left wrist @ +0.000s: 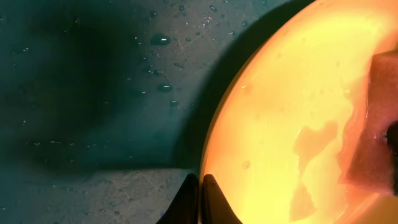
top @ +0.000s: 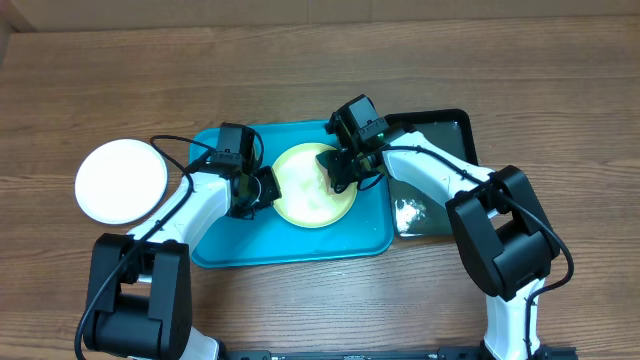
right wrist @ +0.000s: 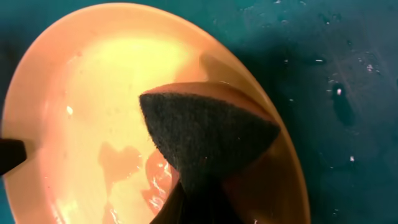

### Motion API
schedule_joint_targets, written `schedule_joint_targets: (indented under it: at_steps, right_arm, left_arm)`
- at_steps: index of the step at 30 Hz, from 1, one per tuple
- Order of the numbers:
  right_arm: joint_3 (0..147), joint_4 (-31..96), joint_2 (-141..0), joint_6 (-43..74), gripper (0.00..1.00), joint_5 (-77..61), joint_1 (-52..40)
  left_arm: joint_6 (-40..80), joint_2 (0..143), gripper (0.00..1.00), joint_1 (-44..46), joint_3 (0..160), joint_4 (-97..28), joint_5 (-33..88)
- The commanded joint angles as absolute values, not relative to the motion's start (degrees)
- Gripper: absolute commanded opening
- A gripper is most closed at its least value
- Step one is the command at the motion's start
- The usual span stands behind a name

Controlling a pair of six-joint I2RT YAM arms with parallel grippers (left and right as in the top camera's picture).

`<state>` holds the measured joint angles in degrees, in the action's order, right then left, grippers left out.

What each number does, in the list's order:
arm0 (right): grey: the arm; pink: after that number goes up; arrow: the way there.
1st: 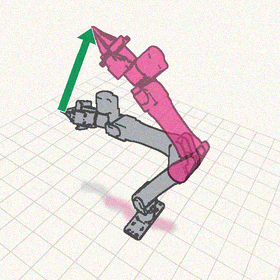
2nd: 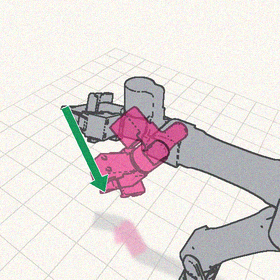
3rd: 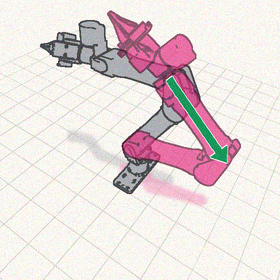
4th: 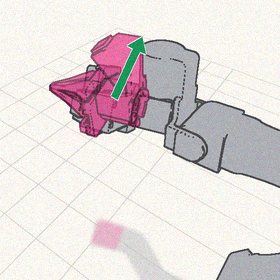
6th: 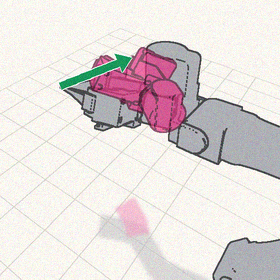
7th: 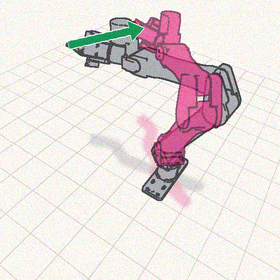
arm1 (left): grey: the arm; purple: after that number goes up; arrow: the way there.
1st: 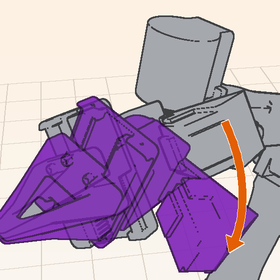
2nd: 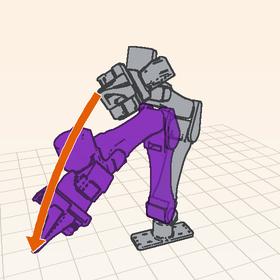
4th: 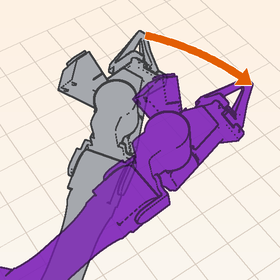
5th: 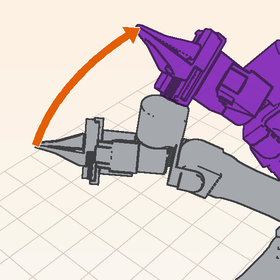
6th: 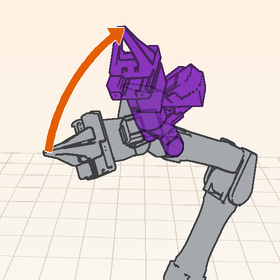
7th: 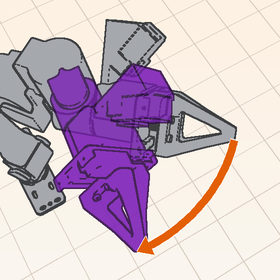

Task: Clean dirty plates on tray and stack at the side
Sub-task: 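Scrub the yellow plate's sauce with the sponge in the right gripper, then carry the sponge back into the black tray with the right gripper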

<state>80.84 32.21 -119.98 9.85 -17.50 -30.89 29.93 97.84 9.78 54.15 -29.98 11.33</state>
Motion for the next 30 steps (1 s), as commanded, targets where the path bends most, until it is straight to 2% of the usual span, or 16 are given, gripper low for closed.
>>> schedule_joint_targets:
  at_steps: [1,13,26,30]
  right_arm:
    - [80.14,31.44,-121.32,10.50,0.04,-22.59,-33.10]
    - [80.82,31.11,-121.27,10.44,0.04,-25.80,-40.27]
    - [92.62,46.89,-114.48,6.98,0.04,-25.34,-31.40]
    - [92.71,52.12,-111.28,7.01,0.04,-20.40,-26.59]
  left_arm:
    - [30.46,98.26,0.04,10.15,54.81,-29.71,12.08]
    - [30.44,98.26,0.04,10.17,54.81,-29.71,12.10]
    - [30.44,98.26,0.04,10.17,54.81,-29.76,12.10]
    - [30.44,98.26,0.04,10.15,54.81,-29.76,12.08]
